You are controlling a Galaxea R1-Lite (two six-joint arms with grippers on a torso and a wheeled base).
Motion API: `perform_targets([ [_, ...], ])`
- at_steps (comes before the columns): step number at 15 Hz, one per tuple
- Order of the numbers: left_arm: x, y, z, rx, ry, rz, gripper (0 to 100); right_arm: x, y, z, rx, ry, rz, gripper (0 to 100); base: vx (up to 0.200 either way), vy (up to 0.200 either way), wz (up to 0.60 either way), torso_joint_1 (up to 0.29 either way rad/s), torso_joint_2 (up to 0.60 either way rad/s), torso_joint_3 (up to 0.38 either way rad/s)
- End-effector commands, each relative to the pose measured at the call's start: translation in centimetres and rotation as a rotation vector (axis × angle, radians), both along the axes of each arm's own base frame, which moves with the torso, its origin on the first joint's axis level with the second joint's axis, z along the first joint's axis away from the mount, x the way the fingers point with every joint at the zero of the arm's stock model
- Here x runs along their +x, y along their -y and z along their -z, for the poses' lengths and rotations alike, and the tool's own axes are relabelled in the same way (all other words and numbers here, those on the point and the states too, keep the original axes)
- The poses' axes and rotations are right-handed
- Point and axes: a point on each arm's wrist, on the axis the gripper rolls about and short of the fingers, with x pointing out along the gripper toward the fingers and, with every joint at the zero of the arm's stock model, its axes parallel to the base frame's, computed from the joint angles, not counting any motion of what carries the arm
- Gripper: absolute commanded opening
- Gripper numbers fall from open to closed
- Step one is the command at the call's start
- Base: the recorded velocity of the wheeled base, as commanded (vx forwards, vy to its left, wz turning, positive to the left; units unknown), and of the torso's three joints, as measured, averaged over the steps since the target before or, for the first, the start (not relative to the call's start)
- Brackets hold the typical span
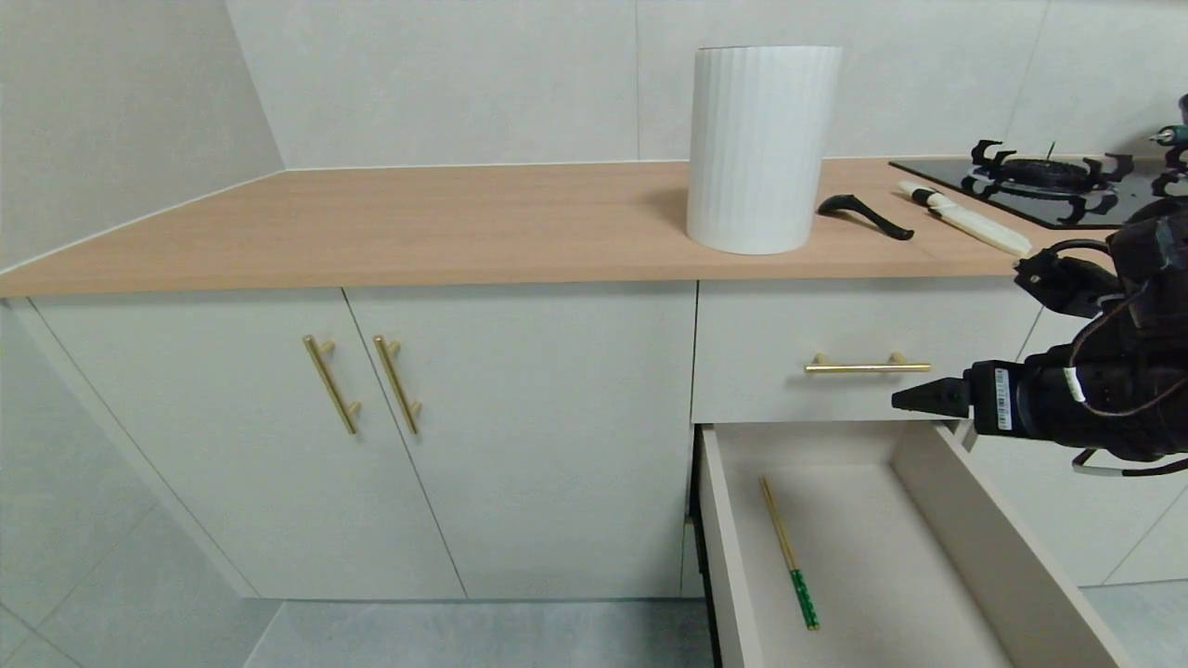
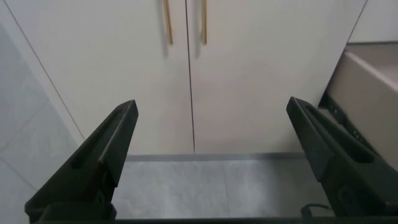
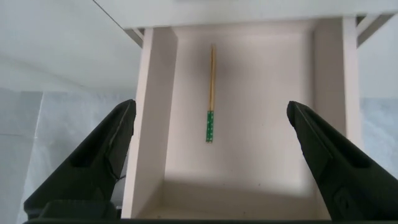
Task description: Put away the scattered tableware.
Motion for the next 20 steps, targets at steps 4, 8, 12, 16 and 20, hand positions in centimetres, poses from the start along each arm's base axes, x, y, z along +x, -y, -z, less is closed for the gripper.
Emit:
perform_targets([
  [4, 0.0, 0.0, 0.0, 0.000, 0.000, -0.001, 100, 0.1, 0.0, 0.3, -0.004, -0.010, -0.002, 100, 0.000, 0.000, 0.00, 0.117, -0.51, -0.314],
  [8, 0.0, 0.0, 0.0, 0.000, 0.000, -0.001, 100, 0.2, 0.0, 0.4, -0.007, -0.015, -0.003, 100, 0.000, 0.000, 0.00, 0.163, -0.47, -0.303],
  [12, 0.0, 0.0, 0.0, 0.000, 0.000, -0.001, 100, 0.2, 0.0, 0.6, -0.010, -0.021, -0.004, 100, 0.000, 0.000, 0.00, 0.185, -0.47, -0.293],
  [16, 0.0, 0.0, 0.0, 0.000, -0.002, -0.001, 100, 0.5, -0.1, 1.0, -0.014, -0.033, -0.004, 100, 0.000, 0.000, 0.00, 0.206, -0.49, -0.289],
  [20, 0.0, 0.0, 0.0, 0.000, 0.000, -0.001, 100, 1.7, -0.5, 1.8, -0.014, -0.016, 0.004, 100, 0.000, 0.000, 0.00, 0.129, -0.28, -0.156],
])
